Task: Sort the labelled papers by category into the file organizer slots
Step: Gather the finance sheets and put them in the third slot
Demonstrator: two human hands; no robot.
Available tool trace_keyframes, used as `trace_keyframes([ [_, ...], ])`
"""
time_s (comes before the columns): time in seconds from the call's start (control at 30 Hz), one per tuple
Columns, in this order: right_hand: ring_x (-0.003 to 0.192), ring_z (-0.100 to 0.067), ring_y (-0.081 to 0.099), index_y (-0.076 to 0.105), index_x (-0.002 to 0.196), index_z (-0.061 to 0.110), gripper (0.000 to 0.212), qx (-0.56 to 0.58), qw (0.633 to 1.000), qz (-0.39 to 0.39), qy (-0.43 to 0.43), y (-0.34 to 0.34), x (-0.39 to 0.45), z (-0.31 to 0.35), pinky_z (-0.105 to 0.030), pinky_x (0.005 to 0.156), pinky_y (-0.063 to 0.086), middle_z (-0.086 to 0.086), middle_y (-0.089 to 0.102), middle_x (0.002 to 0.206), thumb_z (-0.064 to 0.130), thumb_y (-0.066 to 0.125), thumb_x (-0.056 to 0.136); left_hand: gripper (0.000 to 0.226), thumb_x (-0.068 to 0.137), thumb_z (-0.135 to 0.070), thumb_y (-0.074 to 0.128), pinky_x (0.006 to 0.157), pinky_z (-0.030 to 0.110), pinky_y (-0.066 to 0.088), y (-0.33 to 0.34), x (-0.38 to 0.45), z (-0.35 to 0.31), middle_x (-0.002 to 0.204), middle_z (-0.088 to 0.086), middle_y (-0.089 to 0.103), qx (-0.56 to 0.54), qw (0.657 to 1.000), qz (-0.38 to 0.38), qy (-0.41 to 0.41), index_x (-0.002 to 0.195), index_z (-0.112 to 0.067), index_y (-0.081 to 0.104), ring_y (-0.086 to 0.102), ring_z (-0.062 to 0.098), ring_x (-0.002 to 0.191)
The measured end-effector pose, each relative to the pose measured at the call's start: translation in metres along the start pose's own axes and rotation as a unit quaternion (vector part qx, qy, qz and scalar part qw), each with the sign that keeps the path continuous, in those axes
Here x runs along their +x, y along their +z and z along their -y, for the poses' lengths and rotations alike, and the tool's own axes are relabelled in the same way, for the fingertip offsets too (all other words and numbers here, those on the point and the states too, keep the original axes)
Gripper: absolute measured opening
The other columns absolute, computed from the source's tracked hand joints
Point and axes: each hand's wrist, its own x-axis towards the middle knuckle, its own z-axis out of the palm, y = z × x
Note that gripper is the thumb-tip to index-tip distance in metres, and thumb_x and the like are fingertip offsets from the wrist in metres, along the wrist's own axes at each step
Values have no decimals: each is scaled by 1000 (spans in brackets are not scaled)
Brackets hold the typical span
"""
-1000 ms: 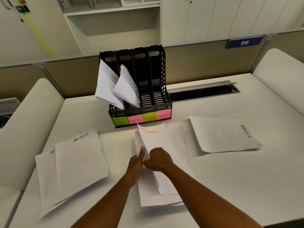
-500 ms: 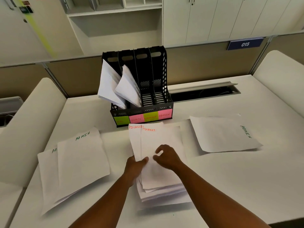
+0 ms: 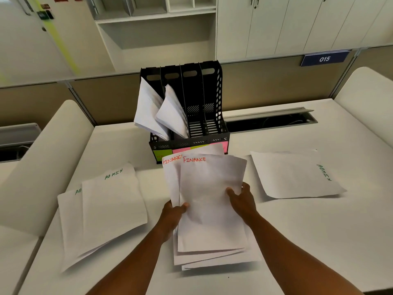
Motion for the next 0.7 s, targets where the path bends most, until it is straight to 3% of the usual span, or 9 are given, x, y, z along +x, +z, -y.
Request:
trace_keyframes([
  [0.07, 117, -27, 54, 37, 136, 11, 56, 31, 999, 20, -17, 3, -5, 4, -38, 96, 46, -8, 54, 134, 32, 59, 90, 38, 88, -26, 68, 92, 33, 49, 1, 1, -1, 116, 1, 65, -11, 1000, 2, -6, 122, -14, 57, 62, 21, 106],
  [0.23, 108, -23, 58, 44, 132, 13, 52, 34, 996, 71, -51, 7, -10, 16, -37, 92, 51, -4, 58, 125, 22, 63, 85, 30, 78, -33, 78, 66, 17, 52, 2, 1, -8, 98, -1, 74, 0, 999, -19, 38, 102, -19, 68, 70, 17, 92],
  [0.37, 92, -21, 66, 59, 112, 17, 35, 101, 990, 88, -49, 2, -7, 24, -37, 83, 56, -3, 68, 108, 19, 72, 79, 29, 82, -34, 74, 69, 26, 55, 0, -1, -19, 93, 3, 70, 11, 994, -85, 74, 102, -15, 65, 68, 22, 86],
  [0.5, 86, -19, 70, 67, 101, 24, 24, 177, 976, 109, -58, 2, -8, 42, -30, 73, 59, -1, 72, 100, 21, 74, 79, 20, 87, -35, 68, 58, 17, 50, 2, -4, -36, 85, -3, 67, 6, 984, -125, 128, 95, -17, 62, 67, 23, 84],
  [0.6, 85, -10, 66, 61, 107, 27, 24, 158, 977, 84, -113, 9, -10, 62, -17, 63, 51, 7, 68, 98, 24, 67, 85, 30, 88, -36, 65, 61, 17, 54, 9, -6, -53, 92, 0, 70, -24, 975, -145, 165, 107, -13, 63, 69, 23, 88],
  [0.7, 77, -4, 58, 57, 117, 19, 28, 114, 974, -10, -197, 17, -13, 81, -5, 58, 44, 12, 60, 92, 24, 62, 90, 42, 89, -39, 64, 78, 26, 58, 18, -8, -73, 108, 4, 68, -47, 964, -156, 210, 122, -13, 58, 66, 21, 98],
])
